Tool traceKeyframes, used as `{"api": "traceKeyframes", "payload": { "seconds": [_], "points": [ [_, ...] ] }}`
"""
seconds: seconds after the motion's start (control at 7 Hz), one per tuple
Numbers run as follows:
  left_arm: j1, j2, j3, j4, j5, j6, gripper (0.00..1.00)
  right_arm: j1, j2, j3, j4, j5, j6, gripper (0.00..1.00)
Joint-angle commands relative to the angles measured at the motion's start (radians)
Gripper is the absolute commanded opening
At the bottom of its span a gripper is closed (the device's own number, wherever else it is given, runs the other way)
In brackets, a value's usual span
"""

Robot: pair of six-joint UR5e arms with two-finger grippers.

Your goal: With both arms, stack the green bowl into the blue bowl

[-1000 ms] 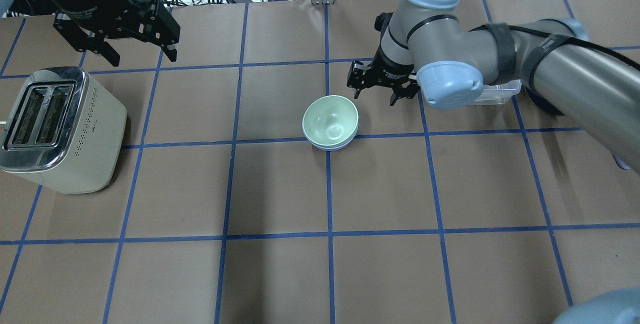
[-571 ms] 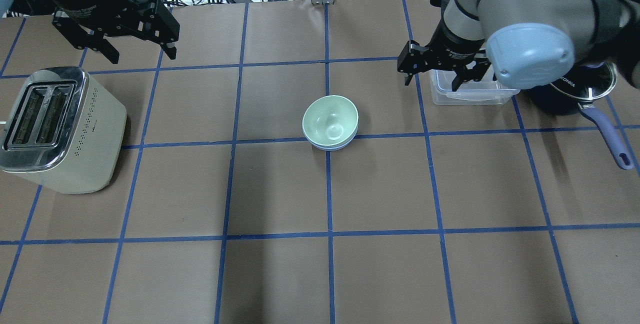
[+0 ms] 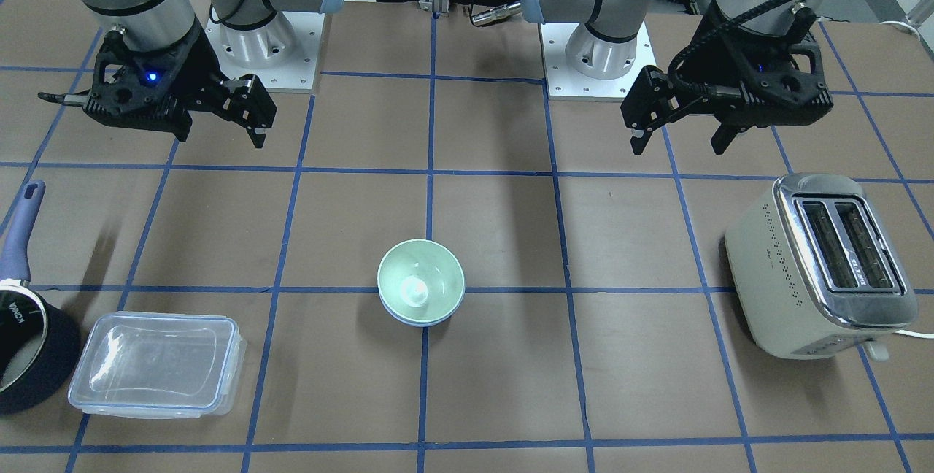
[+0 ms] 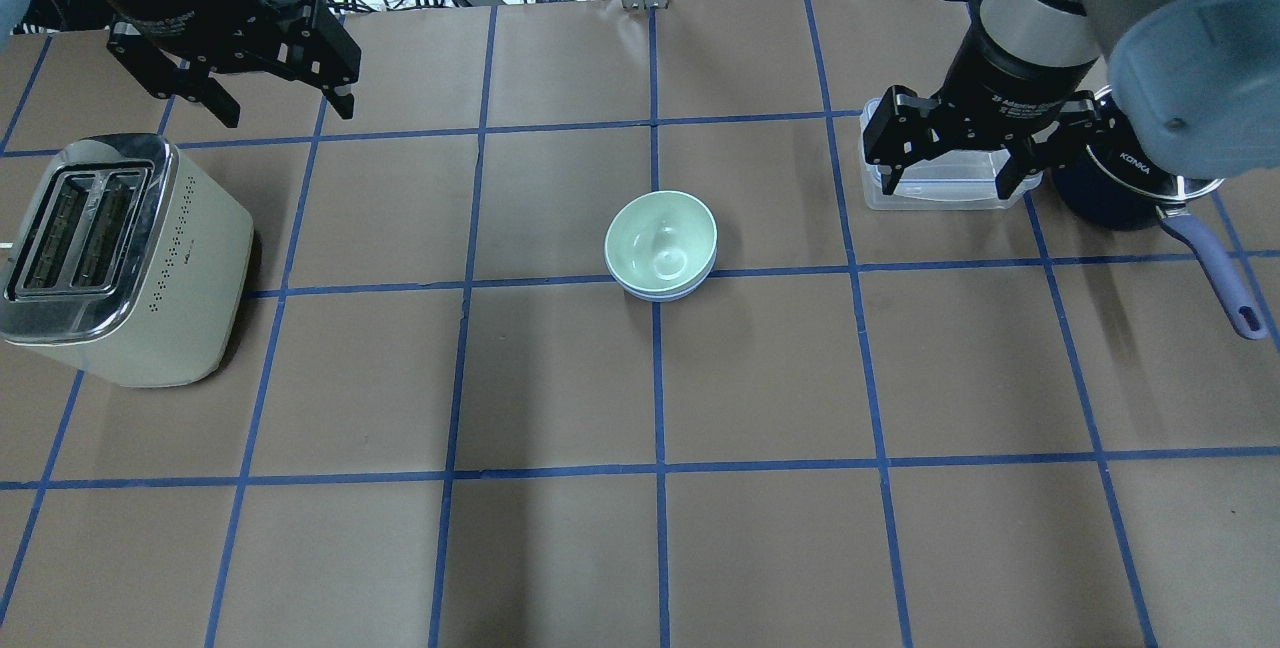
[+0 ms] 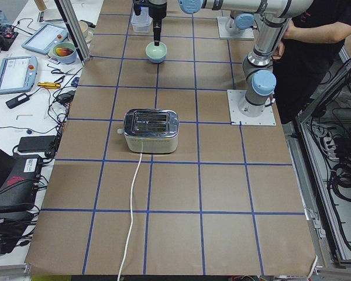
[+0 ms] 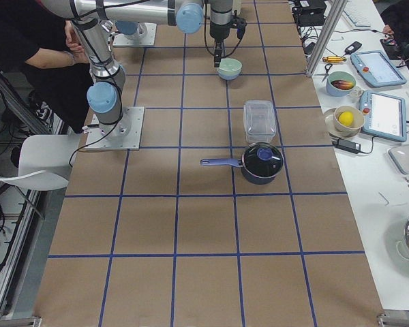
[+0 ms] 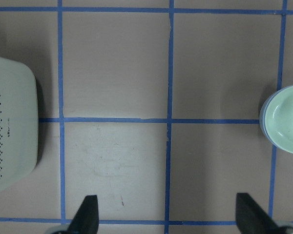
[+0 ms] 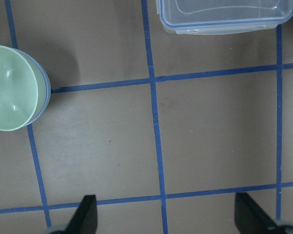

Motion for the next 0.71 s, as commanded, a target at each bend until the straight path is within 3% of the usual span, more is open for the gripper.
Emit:
{"api": "traceKeyframes", "payload": {
  "seconds": [0.0, 0.57],
  "points": [
    [-0.002, 0.004, -0.013, 0.001, 0.000, 0.000, 1.00, 0.000, -0.003, -0.025, 0.034, -0.002, 0.000, 1.00],
    [0.000, 0.008, -0.018, 0.003, -0.002, -0.008, 1.00, 0.001, -0.003, -0.019, 0.034, 0.007, 0.000, 1.00]
  ]
}}
